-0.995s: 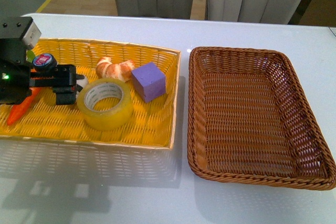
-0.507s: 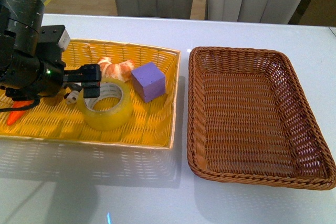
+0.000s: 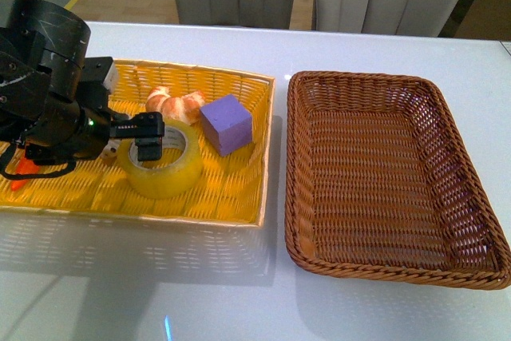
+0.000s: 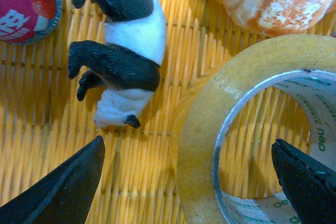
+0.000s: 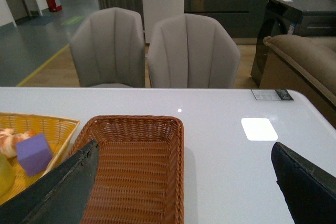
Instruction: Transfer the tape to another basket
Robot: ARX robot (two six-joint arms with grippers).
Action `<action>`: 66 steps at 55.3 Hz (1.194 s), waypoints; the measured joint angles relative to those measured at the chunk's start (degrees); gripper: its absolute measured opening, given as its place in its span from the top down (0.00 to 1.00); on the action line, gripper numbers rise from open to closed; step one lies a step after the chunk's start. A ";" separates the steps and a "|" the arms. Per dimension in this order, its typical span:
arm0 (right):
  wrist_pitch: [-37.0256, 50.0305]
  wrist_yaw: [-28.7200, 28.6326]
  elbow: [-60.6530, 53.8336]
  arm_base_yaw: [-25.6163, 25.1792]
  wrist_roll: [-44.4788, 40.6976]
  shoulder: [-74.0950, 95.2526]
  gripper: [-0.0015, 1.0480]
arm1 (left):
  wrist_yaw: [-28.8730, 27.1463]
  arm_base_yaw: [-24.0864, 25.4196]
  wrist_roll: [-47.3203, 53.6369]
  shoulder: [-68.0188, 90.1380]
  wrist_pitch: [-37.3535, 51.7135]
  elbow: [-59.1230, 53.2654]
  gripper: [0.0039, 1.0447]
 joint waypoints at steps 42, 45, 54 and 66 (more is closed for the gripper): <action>0.00 0.00 0.00 0.00 0.00 0.00 0.09 | -0.17 0.00 -0.46 -8.94 1.77 -6.25 0.86; 0.00 0.00 0.00 0.00 0.00 0.00 0.09 | 0.24 -0.11 -0.63 -11.39 1.81 -6.64 0.86; 0.00 0.00 0.00 0.00 0.00 0.00 0.09 | 0.39 -4.26 -1.70 -16.46 1.55 -5.53 0.86; 0.00 0.00 0.00 0.00 0.00 0.00 0.09 | -0.46 -12.94 -1.95 -14.12 -2.16 3.26 0.86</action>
